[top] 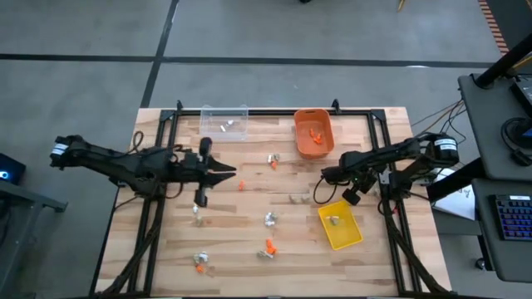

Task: Sort Halloween decoration
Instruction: Put the gray skull toy into the yellow bin

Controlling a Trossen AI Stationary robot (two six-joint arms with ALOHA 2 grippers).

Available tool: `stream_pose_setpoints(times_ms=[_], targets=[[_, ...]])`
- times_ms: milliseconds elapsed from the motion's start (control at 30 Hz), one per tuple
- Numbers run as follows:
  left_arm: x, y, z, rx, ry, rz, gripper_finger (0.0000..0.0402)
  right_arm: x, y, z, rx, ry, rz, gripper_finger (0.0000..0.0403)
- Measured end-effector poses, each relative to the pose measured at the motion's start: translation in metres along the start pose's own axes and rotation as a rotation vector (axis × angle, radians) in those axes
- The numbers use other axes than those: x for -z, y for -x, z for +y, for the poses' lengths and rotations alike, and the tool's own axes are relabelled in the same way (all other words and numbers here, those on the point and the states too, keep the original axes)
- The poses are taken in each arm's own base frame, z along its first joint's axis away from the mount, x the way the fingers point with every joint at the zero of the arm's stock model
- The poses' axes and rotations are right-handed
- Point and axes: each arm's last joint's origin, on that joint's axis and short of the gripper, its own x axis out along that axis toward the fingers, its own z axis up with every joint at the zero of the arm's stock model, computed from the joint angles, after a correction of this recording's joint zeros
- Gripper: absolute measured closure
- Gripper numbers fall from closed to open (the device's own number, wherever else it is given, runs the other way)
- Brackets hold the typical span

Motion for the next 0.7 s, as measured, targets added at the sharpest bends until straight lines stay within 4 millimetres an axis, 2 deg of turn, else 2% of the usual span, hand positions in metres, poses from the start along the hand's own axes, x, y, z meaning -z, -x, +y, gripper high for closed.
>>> stream_pose_setpoints(times_ms=[300, 700], targets=[[-0.003, 0.011, 0.002, 0.000, -0.011, -0.019, 0.0361, 0.005, -0.024, -0.004, 0.005, -0.075, 0.017, 0.0394], [-0.004, 0.008, 0.002, 0.000, -0.039, -0.014, 0.0361, 0.002, -0.028, -0.001, 0.035, -0.090, 0.033, 0.0394]])
